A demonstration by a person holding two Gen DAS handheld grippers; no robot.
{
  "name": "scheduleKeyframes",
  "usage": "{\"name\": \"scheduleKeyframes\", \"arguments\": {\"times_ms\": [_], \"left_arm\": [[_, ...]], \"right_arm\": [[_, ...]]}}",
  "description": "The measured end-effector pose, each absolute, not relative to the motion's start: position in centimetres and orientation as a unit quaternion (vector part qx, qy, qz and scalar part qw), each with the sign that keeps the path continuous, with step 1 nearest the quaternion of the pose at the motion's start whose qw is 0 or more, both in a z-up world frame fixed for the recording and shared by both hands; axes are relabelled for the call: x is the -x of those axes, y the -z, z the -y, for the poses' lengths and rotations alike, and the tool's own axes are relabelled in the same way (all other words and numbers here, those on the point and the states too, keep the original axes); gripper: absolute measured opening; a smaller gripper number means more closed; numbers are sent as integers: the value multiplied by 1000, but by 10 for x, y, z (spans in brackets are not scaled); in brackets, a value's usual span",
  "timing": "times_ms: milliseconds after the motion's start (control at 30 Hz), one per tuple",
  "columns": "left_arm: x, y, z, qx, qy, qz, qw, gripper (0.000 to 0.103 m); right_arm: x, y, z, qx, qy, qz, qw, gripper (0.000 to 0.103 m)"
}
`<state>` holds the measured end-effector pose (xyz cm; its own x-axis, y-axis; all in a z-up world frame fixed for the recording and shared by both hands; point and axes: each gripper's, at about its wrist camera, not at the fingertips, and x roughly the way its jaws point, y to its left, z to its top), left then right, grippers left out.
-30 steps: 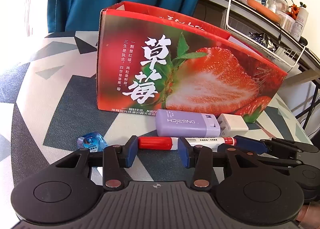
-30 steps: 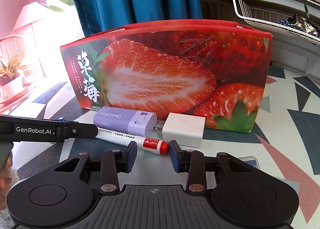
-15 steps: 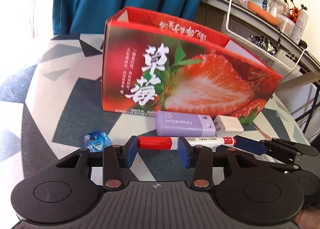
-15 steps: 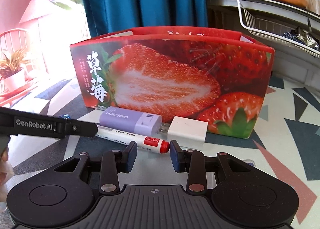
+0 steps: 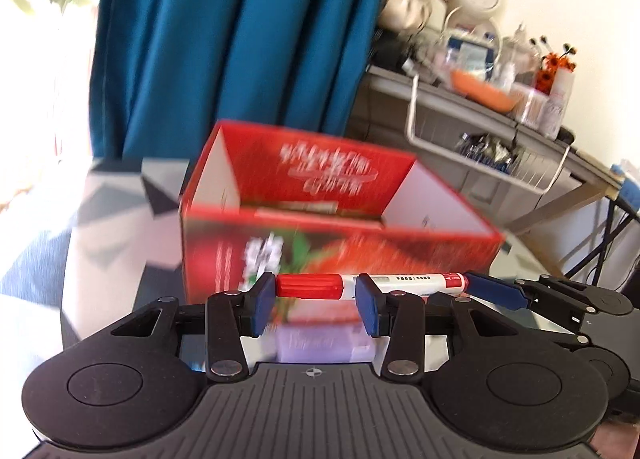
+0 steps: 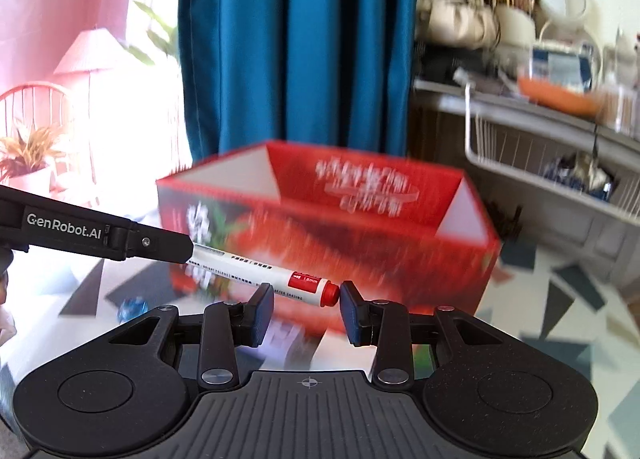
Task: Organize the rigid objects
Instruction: 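Lower the marker into the red box and open the left gripper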
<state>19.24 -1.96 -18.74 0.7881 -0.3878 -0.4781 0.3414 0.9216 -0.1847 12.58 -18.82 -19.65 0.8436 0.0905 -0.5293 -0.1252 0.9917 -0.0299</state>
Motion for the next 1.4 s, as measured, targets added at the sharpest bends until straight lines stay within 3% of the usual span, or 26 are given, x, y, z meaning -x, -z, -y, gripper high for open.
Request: {"name": "scheduleKeyframes", "arguments": {"times_ms": [333,667,1033,1100,1267,1400], "left_arm": [[-231,150,38,37,193,-250,948,46],[-281,165,45,50,193,-315,928,46],[-291,181,51,28,205,-332,920,47],[-290,182,52,26,207,-330,920,51],[-287,180,52,20,208,-324,923,71],[-279,174,47,19,207,-312,927,90]], "right_arm": [[-173,162,203,34,-53,-269,961,34],[-231,181,225,-7,-55,-350,935,34],[-236,189,230,-16,-51,-358,932,41],[-235,189,230,-18,-50,-357,933,41],[-229,186,229,-12,-50,-344,938,46],[-216,180,229,-14,-40,-315,948,69]]}}
